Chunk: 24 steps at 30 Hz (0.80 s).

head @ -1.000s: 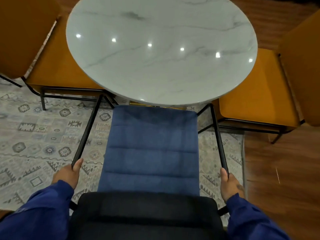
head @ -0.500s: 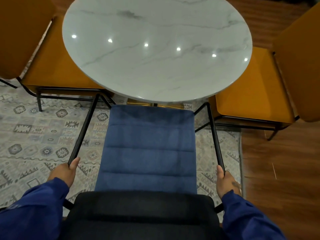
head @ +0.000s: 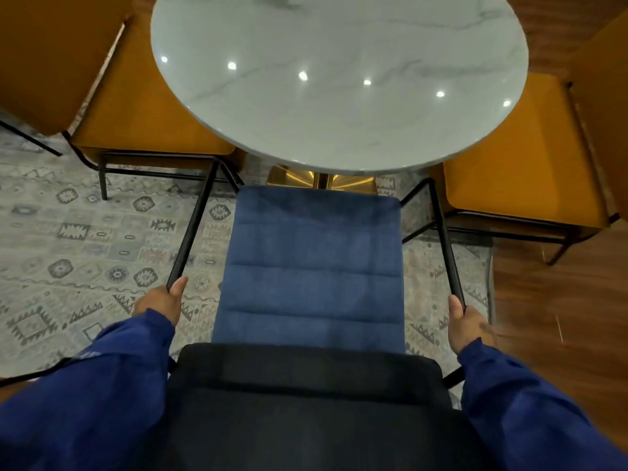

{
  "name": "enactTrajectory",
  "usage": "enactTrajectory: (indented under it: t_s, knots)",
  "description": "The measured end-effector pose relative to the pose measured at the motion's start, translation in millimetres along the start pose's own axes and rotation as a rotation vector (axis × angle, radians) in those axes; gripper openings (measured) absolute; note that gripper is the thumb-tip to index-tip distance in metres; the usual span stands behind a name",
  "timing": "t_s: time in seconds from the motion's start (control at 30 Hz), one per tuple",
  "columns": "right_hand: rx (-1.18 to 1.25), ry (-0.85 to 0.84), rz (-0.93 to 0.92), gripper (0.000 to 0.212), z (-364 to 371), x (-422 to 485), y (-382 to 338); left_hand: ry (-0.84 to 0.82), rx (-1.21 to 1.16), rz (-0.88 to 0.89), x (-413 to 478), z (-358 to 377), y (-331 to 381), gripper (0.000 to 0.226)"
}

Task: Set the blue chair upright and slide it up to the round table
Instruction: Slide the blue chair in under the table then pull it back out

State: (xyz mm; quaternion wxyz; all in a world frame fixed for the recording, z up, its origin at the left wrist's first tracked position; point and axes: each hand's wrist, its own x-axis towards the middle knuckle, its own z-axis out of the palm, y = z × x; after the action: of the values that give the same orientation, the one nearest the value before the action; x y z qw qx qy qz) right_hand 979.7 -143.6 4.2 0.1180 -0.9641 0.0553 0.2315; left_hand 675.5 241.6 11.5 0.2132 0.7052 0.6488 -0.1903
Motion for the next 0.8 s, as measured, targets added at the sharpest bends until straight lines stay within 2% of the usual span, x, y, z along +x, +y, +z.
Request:
enactTrajectory:
  t_s: [0.33, 0.57, 0.8]
  knots:
    - [-0.032, 0.003, 0.024, 0.071, 9, -13, 2, 0.019, -0.027, 0.060, 4, -5, -8, 0.074]
    - [-0.043, 0.012, 0.019, 0.069, 14, -17, 6, 0.052, -0.030, 0.008, 3, -3, -9, 0.075]
    - [-0.041, 0.016, 0.023, 0.070, 16, -13, 11, 0.066, -0.056, 0.028, 5, 1, -11, 0.075]
